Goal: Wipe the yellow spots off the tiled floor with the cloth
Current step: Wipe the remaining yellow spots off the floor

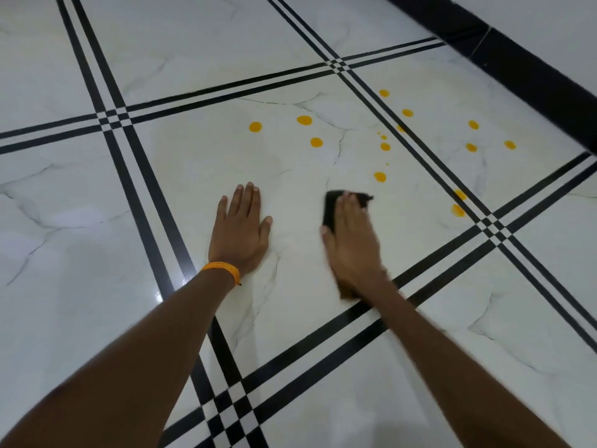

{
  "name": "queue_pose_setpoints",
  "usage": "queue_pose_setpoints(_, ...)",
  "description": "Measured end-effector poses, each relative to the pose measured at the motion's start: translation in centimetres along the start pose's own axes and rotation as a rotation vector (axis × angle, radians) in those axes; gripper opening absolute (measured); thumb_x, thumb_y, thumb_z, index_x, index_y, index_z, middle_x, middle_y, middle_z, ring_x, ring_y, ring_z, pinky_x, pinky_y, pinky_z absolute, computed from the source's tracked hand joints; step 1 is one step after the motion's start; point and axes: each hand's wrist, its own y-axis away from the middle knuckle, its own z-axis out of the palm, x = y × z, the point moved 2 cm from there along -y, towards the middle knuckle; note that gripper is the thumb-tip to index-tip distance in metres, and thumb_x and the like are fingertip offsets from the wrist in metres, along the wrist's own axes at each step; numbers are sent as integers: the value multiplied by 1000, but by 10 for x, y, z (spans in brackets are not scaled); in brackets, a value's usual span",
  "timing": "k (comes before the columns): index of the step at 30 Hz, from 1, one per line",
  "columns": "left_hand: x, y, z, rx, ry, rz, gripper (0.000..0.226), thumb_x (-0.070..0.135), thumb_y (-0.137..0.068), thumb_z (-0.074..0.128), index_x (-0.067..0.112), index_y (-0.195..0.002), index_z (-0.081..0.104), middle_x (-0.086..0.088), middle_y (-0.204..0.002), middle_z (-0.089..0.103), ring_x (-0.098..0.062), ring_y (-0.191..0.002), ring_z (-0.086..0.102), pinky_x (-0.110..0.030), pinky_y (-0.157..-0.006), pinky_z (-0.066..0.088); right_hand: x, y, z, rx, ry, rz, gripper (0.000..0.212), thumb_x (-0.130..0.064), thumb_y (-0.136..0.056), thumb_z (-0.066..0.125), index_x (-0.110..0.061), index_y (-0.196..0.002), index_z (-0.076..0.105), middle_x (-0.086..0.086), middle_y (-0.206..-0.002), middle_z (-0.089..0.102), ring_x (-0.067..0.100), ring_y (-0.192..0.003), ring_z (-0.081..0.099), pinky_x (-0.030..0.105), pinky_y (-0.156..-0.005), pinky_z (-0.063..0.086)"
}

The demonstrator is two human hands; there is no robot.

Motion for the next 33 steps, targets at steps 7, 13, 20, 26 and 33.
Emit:
queue_pose_setpoints(7, 2, -2, 3, 20, -17, -15, 62, 35, -103, 22, 8, -157, 12, -8, -166, 12, -23, -154, 7, -46, -124, 8, 71, -52, -17, 33, 10, 211, 76, -48, -103, 17, 5, -158, 14, 24, -166, 17, 35, -155, 15, 49, -126, 13)
queue_pose_setpoints(13, 0, -1, 3, 9, 5, -6, 64, 38, -101, 17, 10, -158, 9, -6, -166, 9, -21, -154, 3, -44, -125, 4, -29, -51, 10, 16, -22, -153, 71, -43, -103, 21, 5, -155, 27, 21, -163, 26, 32, -154, 23, 47, -126, 14)
queue_pose_setpoints(20, 3, 2, -1, -39, 11, -33, 64, 37, -101, 18, 11, -158, 7, -5, -166, 7, -18, -154, 1, -45, -125, 5, 58, -88, -15, -19, 10, 47, 78, -47, -99, 8, 5, -157, 20, 24, -165, 22, 33, -154, 19, 45, -127, 8)
queue_pose_setpoints(26, 3, 1, -7, -77, 34, -42, 63, 37, -103, 20, 12, -158, 5, -2, -167, 5, -14, -154, -2, -43, -125, 5, 13, -115, -2, -128, 0, -118, 68, -39, -106, 18, 5, -158, 13, 22, -167, 16, 31, -156, 13, 39, -126, 5)
queue_pose_setpoints(33, 2, 0, -5, -43, 34, -37, 63, 38, -103, 20, 12, -158, 4, -2, -167, 5, -15, -154, -1, -44, -125, 6, 33, -115, -12, -172, -96, -196, 82, -55, -97, 3, -3, -160, 13, 10, -169, 10, 22, -157, 7, 33, -126, -2)
